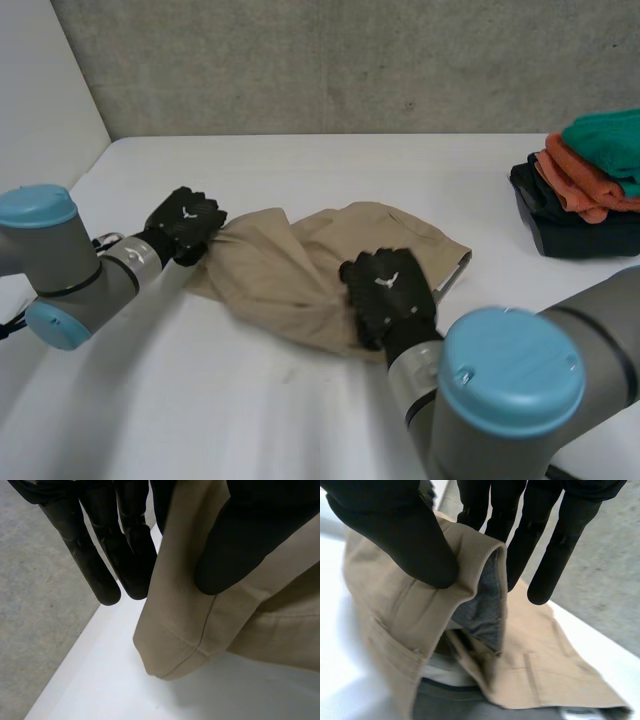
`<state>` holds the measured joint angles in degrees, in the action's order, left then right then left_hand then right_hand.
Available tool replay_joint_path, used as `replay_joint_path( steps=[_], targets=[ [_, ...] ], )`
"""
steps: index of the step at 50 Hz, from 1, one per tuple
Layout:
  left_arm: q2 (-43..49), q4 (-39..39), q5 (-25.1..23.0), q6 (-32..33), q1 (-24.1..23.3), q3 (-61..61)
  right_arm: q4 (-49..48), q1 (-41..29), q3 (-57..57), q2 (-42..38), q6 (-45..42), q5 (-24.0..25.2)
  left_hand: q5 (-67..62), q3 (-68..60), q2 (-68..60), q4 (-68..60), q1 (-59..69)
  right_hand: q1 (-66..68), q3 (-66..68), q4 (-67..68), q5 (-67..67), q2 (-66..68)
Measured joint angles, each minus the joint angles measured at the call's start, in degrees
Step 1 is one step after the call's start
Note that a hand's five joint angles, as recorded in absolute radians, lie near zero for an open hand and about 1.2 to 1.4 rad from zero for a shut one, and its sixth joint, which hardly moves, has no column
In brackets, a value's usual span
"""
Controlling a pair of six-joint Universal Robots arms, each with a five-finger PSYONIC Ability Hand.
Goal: Fold the laundry.
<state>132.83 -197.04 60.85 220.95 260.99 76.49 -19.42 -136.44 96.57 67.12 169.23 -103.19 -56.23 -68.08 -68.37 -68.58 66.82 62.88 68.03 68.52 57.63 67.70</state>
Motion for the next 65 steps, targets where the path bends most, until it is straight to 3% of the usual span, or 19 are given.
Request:
replay_joint_path(
  steps=[3,9,17,24,28,34,40,44,50,54,58,65],
  targets=[
    [-1.1,0.2,1.5,-0.4,-0.2,0.0,0.1,1.4,-0.3,0.7,-1.6,0.0,0.0,0.0,0.0,0.0,0.0,0.0,0.0,0.1,0.0,0.0],
    [-15.7,4.4,7.9,-7.4,-1.3,1.6,2.3,7.6,-4.2,6.4,-12.8,1.8,0.0,0.0,0.0,0.0,0.0,0.0,0.1,0.1,0.0,0.0],
    [-38.2,16.5,9.3,-17.4,-3.2,2.8,12.5,13.4,-16.4,15.0,-21.7,4.9,0.0,-0.2,-0.1,0.0,0.0,0.0,0.1,0.1,0.0,0.0],
    [-47.1,25.3,9.8,-20.5,-5.2,2.1,24.5,17.6,-29.2,16.5,-22.7,7.2,0.0,-0.2,-0.1,-0.1,0.0,0.0,0.1,0.1,0.0,0.0],
    [-45.9,27.5,11.3,-20.9,-7.7,1.4,29.1,19.6,-32.6,15.0,-22.7,9.1,0.0,-0.2,-0.1,-0.2,0.0,0.0,0.1,0.1,0.1,0.0],
    [-32.6,28.0,17.3,-20.3,-14.0,-3.3,33.5,23.8,-35.9,7.0,-22.0,12.3,0.0,-0.2,-0.2,-0.3,0.0,1.0,0.1,0.1,0.2,0.0],
    [-17.0,22.8,23.1,-19.4,-17.2,-15.4,27.3,24.7,-40.6,-3.5,-19.0,12.3,0.0,-0.2,-0.2,-0.3,0.0,0.9,0.1,0.1,0.2,0.0],
    [-12.6,16.4,25.6,-19.5,-17.8,-21.5,19.3,24.6,-43.9,-7.4,-15.4,11.8,0.0,-0.3,-0.2,-0.3,0.0,0.9,0.1,0.1,0.2,0.1],
    [-11.9,-8.8,30.3,-22.3,-19.4,-26.8,-6.8,24.3,-49.2,-10.8,-6.7,11.0,0.0,-0.3,-0.2,-0.3,0.0,0.9,0.2,0.2,0.2,0.2],
    [-15.6,-17.7,31.3,-24.2,-20.2,-24.4,-17.9,24.2,-50.2,-11.3,-3.7,11.0,0.0,-0.3,-0.2,-0.3,0.0,0.9,0.2,0.2,0.3,0.2],
    [-19.5,-18.6,32.3,-24.9,-20.5,-19.8,-21.0,24.1,-50.2,-11.8,-2.2,11.4,0.0,-0.3,-0.2,-0.3,0.0,0.9,0.2,0.2,0.3,0.2],
    [-23.5,-9.7,34.9,-24.7,-20.8,-8.1,-13.9,24.2,-47.6,-14.2,-1.9,13.9,0.0,-0.3,-0.2,-0.3,0.0,0.9,0.2,0.2,0.3,0.2]
  ],
)
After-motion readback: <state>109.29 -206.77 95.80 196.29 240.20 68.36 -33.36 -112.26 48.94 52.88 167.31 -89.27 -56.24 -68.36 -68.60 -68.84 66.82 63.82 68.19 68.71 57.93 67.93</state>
